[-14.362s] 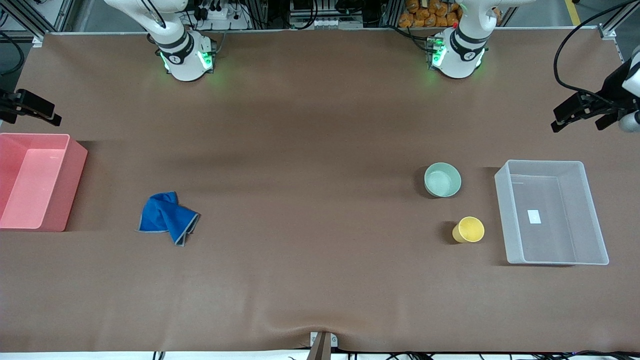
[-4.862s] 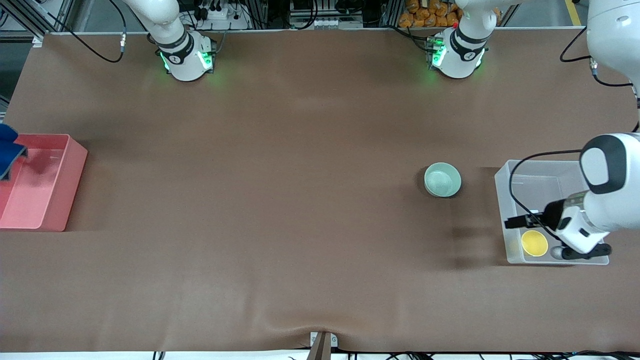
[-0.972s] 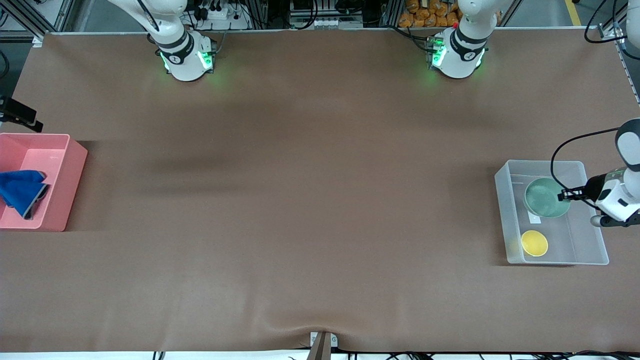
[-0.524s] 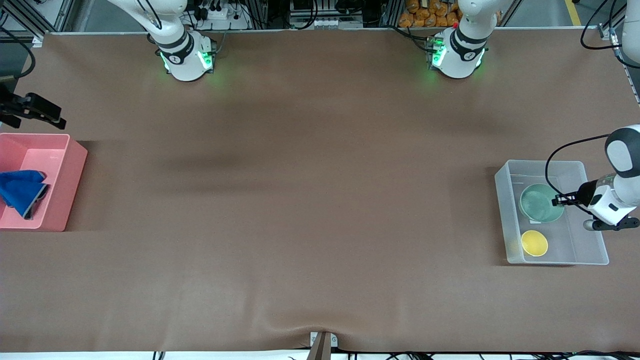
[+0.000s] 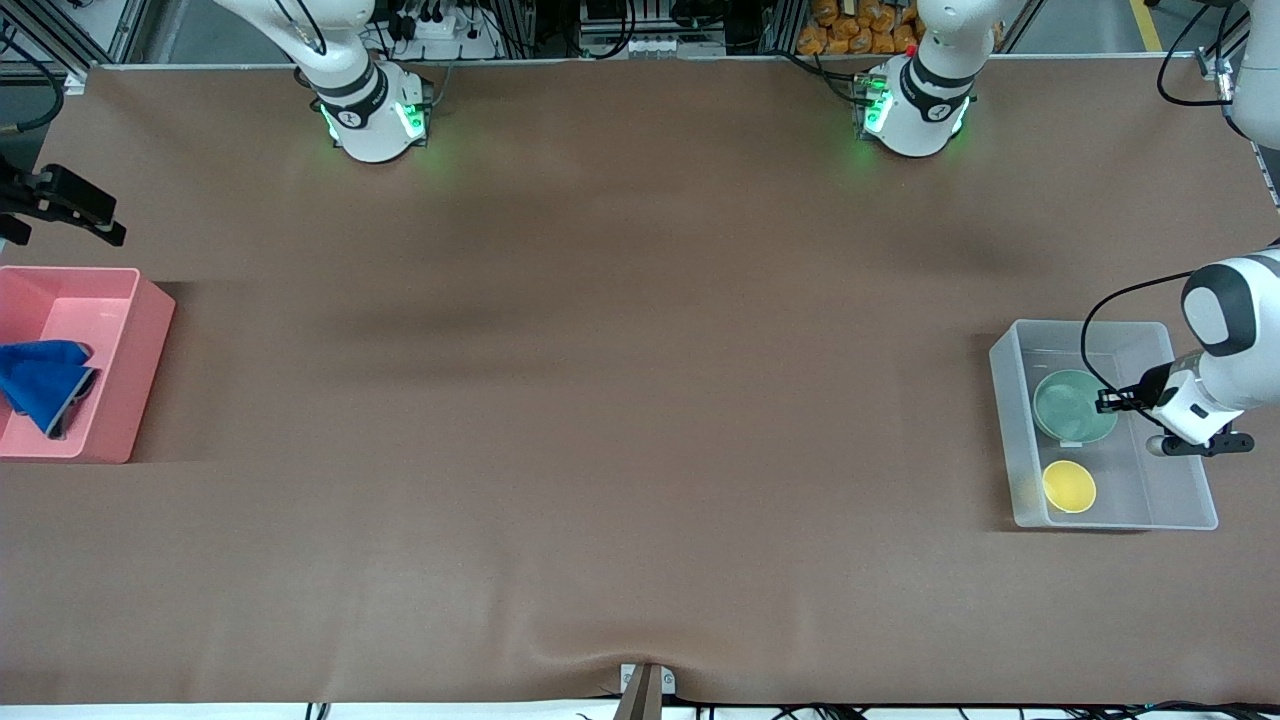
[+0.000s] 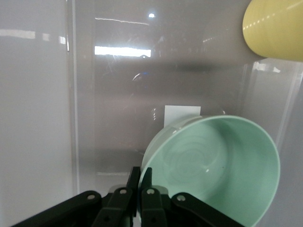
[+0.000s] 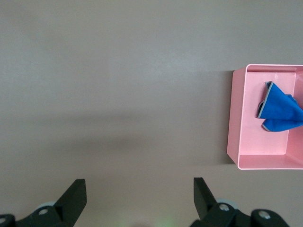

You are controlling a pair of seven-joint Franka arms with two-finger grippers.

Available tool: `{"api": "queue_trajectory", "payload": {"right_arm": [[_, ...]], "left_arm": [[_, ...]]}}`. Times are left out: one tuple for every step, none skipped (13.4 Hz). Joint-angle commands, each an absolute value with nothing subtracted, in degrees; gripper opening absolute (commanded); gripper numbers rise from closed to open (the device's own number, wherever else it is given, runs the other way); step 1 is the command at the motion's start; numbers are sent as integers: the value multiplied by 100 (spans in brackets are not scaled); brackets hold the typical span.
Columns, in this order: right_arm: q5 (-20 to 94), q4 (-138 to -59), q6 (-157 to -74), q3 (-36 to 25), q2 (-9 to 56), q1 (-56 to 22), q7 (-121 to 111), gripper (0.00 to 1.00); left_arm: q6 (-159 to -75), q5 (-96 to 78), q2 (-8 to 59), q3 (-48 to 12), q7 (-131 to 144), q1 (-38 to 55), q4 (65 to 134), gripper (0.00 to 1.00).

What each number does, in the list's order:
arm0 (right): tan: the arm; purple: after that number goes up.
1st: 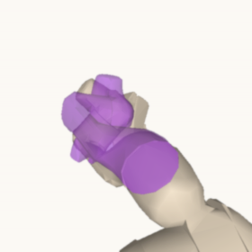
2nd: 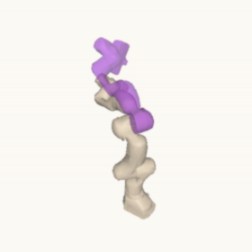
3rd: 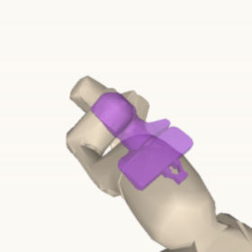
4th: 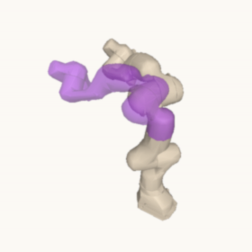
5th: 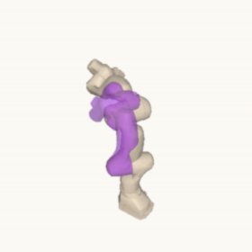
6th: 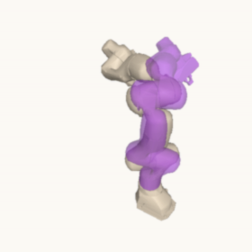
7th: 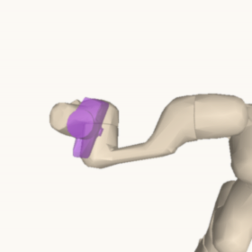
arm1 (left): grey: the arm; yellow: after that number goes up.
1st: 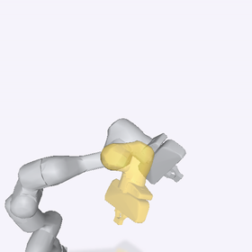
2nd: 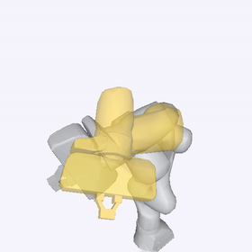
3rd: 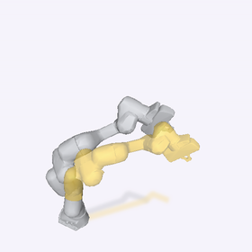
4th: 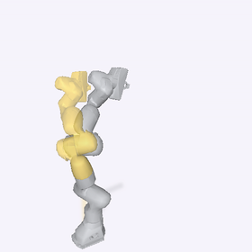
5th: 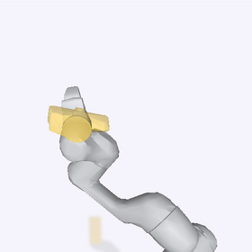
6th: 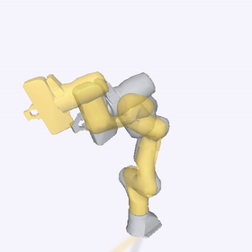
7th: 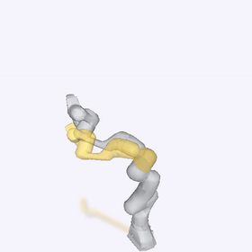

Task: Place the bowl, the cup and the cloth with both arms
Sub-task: 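Lower the bowl into the clear tray and open the left gripper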

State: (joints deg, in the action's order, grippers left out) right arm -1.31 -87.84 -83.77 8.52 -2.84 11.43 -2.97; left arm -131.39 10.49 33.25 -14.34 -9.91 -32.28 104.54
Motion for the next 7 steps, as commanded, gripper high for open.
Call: {"api": "queue_trajectory", "payload": {"right_arm": [[-193, -8631, -8262, 651, -229, 923, -202, 100], [-185, -8631, -8236, 607, -194, 888, -202, 100], [-176, -8631, -8148, 572, -185, 853, -211, 100], [-176, -8631, -8095, 554, -176, 844, -220, 100], [-167, -8631, -8051, 449, -176, 774, -220, 100], [-141, -8631, -8051, 300, -176, 652, -228, 100], [-80, -8631, -8051, 273, -176, 650, -229, 100]], "left_arm": [[-13210, 1213, 3217, -1494, -1054, -3287, 10521, 88], [-13193, 1213, 3191, -1494, -1098, -3278, 10477, 88], [-13166, 1213, 3147, -1512, -1133, -3278, 10459, 89], [-13131, 1213, 3077, -1538, -1142, -3270, 10442, 91], [-13018, 1204, 3033, -1564, -1134, -3252, 10363, 91], [-12756, 1213, 2997, -1564, -1134, -3226, 10206, 92], [-12492, 1204, 2997, -1634, -1134, -3226, 10013, 92]]}}
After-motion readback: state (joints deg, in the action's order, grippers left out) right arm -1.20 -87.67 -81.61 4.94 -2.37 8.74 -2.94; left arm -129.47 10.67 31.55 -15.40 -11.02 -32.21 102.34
